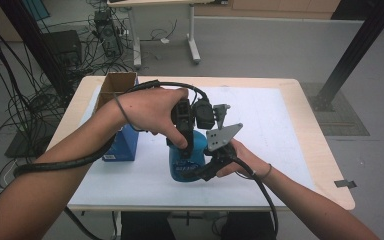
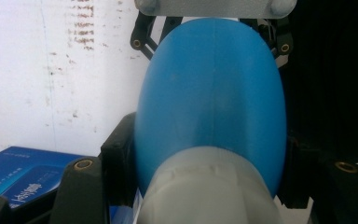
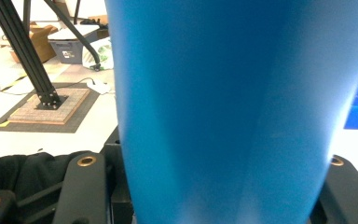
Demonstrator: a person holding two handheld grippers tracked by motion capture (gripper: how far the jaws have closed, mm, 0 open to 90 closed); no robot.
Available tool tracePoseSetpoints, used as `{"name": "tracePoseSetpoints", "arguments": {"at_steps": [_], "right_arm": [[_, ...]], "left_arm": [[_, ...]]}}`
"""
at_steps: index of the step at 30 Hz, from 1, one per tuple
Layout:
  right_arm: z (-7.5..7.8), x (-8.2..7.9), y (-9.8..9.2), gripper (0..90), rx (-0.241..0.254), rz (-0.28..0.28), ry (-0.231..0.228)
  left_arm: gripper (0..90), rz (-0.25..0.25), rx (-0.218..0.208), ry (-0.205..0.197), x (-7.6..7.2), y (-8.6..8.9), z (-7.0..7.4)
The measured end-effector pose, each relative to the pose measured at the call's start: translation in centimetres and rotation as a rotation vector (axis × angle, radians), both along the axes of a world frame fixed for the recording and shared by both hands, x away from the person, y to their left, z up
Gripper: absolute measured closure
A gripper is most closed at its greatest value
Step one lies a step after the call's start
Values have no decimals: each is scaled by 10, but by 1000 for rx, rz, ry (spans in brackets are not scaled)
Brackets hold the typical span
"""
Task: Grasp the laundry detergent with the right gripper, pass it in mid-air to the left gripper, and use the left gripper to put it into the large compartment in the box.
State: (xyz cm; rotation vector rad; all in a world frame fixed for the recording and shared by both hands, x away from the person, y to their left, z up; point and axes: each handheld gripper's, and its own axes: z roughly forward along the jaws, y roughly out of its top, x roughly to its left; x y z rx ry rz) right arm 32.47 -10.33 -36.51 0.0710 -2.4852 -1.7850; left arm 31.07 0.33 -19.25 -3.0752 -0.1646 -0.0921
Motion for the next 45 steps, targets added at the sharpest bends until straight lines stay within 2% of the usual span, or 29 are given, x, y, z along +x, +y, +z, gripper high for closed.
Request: {"name": "tracePoseSetpoints", "arguments": {"at_steps": [5, 14, 24, 34, 40, 42, 45], "right_arm": [[0, 0, 0, 405, 2, 0, 3], [-1, 0, 0, 405, 5, 1, 2], [-1, 2, -2, 405, 14, 0, 9], [-2, 1, 0, 403, 33, 3, 3], [-2, 1, 0, 398, 49, 1, 14], [-2, 1, 1, 363, 54, -2, 24], [-4, 2, 0, 249, 53, -18, 52]], "left_arm": [[375, 6, -11, -1, 0, 0, 0], [375, 6, 0, 2, 0, 0, 0], [376, 20, -27, -5, 1, 0, 0], [377, 20, -9, -9, -1, -2, 3], [378, 17, -3, -14, -2, -2, 5], [378, 16, 0, -11, -3, -3, 5], [378, 17, -6, -3, -3, -3, 6]]}}
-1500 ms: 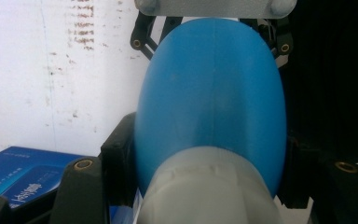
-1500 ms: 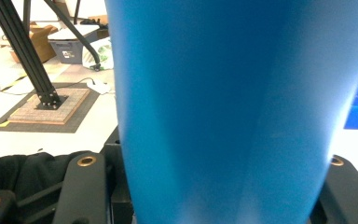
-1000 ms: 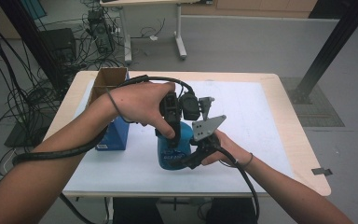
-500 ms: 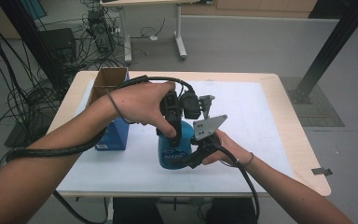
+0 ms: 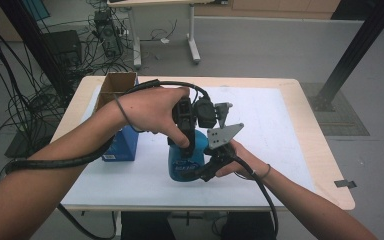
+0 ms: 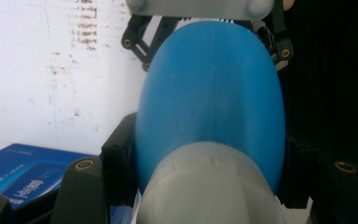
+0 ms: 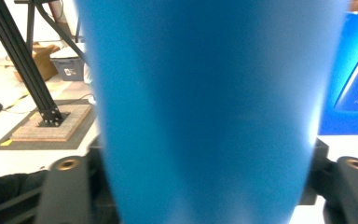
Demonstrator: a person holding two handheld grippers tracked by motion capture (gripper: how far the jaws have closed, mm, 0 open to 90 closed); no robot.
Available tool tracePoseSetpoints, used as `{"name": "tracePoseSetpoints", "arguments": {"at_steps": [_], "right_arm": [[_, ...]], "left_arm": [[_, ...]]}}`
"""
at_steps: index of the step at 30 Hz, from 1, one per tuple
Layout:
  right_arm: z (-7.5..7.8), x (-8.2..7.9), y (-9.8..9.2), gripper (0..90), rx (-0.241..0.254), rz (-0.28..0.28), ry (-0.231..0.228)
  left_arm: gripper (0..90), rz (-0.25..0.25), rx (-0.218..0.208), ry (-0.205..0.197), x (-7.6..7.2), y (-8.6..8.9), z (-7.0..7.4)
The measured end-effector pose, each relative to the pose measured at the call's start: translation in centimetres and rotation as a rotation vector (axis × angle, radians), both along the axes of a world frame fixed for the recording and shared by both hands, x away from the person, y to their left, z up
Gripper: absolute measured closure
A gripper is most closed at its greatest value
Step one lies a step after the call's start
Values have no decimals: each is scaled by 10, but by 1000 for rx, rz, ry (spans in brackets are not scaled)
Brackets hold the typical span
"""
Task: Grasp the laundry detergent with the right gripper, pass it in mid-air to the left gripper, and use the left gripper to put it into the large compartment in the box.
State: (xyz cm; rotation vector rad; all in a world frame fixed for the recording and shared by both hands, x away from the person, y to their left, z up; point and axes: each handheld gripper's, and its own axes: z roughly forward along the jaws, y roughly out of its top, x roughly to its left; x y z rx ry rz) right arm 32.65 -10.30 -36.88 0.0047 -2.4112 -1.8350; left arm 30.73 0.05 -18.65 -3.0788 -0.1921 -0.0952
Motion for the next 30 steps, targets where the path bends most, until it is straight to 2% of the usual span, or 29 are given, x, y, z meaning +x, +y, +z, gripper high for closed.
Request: {"name": "tracePoseSetpoints", "arguments": {"at_steps": [4, 8, 20, 30], "right_arm": [[-1, 1, -2, 109, 12, -27, 30], [1, 2, -6, 58, 28, -30, 28], [4, 6, -18, 35, -5, -40, 27], [9, 14, -47, 19, -71, -86, 27]], "left_arm": [[378, -1, -3, 8, 0, 0, -1], [378, 7, 2, 7, 1, 0, -1], [377, 31, 15, 4, 6, 4, -1], [377, 41, 19, 3, 8, 5, -1]]}}
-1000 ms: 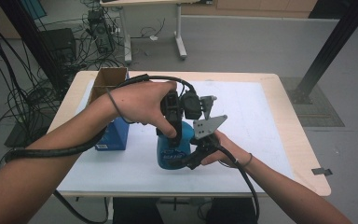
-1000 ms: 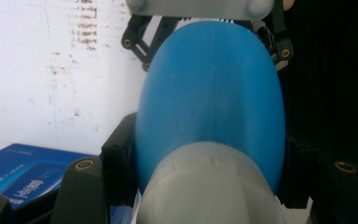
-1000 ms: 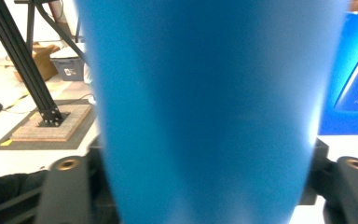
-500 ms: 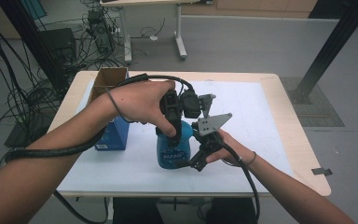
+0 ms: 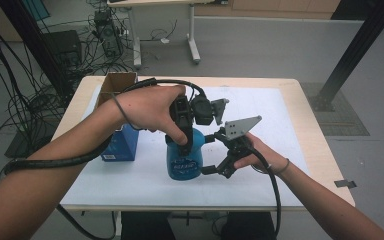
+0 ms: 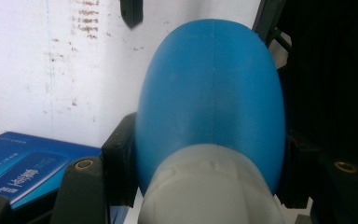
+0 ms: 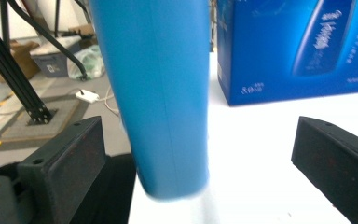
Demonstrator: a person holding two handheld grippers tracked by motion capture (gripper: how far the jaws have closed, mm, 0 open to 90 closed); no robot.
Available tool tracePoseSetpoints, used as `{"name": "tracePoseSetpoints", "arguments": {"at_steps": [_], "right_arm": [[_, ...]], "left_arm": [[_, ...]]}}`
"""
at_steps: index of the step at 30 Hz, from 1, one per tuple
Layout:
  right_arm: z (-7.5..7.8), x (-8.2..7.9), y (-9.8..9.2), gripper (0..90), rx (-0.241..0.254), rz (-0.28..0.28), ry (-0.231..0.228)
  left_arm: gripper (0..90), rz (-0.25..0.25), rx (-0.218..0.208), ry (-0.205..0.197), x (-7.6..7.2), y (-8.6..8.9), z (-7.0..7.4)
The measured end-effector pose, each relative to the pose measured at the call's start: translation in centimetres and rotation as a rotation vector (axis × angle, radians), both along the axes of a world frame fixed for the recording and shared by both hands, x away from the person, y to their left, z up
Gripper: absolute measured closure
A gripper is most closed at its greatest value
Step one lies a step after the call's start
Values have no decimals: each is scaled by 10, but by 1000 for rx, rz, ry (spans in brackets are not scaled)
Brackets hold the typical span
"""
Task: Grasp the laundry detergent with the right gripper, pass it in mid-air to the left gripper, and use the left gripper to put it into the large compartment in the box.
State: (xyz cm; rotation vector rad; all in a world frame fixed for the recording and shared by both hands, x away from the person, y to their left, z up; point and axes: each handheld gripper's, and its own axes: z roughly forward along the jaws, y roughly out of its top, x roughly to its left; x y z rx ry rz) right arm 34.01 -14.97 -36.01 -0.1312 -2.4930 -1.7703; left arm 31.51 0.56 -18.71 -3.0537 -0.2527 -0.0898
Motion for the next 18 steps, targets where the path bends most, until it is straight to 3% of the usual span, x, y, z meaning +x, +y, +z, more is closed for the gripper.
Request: {"name": "tracePoseSetpoints", "arguments": {"at_steps": [7, 12, 18], "right_arm": [[1, 5, -21, 18, -69, -43, 10], [1, 9, -37, 18, -166, -83, 5], [-1, 19, -56, 21, -328, -186, 30]], "left_arm": [[377, 7, 10, 0, 0, 0, 1], [377, 12, 14, 3, -2, 0, 1], [377, 17, 16, -2, -2, 2, 1]]}}
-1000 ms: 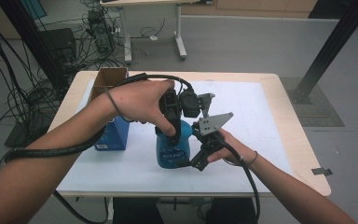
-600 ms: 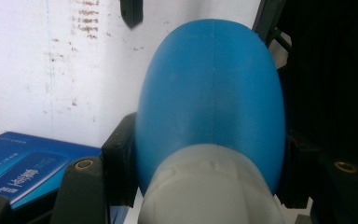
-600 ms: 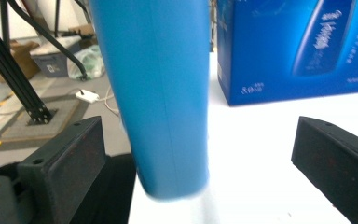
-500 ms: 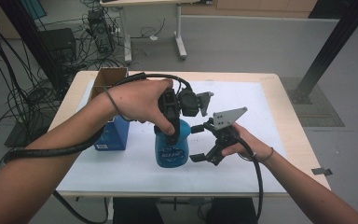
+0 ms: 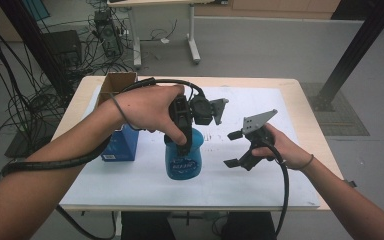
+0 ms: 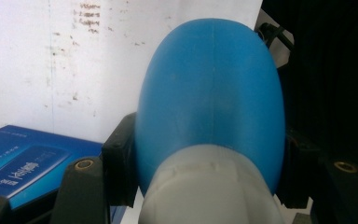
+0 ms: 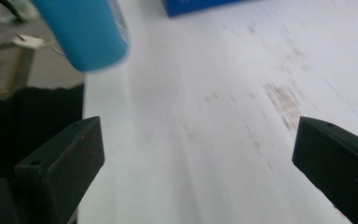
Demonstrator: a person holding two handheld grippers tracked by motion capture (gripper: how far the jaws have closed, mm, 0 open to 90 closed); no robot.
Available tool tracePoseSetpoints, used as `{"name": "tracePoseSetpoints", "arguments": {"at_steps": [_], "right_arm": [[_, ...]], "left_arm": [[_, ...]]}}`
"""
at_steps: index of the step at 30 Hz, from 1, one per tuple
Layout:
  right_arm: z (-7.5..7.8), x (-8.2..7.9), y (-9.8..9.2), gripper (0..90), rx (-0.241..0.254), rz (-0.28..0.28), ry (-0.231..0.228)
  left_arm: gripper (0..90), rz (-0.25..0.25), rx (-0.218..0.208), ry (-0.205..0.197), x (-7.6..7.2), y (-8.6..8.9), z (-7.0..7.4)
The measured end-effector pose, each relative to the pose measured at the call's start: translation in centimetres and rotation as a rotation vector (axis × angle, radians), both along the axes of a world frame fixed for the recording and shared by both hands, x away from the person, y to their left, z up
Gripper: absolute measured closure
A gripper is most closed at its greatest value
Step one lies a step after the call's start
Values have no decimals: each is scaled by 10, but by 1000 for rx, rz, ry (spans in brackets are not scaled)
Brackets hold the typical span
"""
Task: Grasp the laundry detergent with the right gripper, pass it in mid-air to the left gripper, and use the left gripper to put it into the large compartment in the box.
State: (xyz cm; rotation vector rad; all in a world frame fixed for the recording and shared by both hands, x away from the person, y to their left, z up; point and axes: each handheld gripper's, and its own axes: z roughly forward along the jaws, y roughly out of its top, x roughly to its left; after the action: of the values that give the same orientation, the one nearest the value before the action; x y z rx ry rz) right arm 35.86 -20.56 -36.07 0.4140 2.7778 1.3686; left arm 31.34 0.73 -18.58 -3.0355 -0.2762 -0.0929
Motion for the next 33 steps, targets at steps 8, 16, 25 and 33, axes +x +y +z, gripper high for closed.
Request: {"name": "tracePoseSetpoints", "arguments": {"at_steps": [8, 16, 25, 33], "right_arm": [[-1, 16, -22, 29, -189, -127, 62], [-1, 24, -40, 36, -359, -192, 135], [-6, 30, -49, 44, -525, -255, 243], [-7, 31, -51, 45, -547, -268, 241]], "left_arm": [[377, 16, -1, 2, 0, 3, 1], [377, 25, 7, -3, 0, 5, 4], [377, 39, 0, -9, 1, 7, 7], [377, 88, -1, -18, 8, 5, 16]]}}
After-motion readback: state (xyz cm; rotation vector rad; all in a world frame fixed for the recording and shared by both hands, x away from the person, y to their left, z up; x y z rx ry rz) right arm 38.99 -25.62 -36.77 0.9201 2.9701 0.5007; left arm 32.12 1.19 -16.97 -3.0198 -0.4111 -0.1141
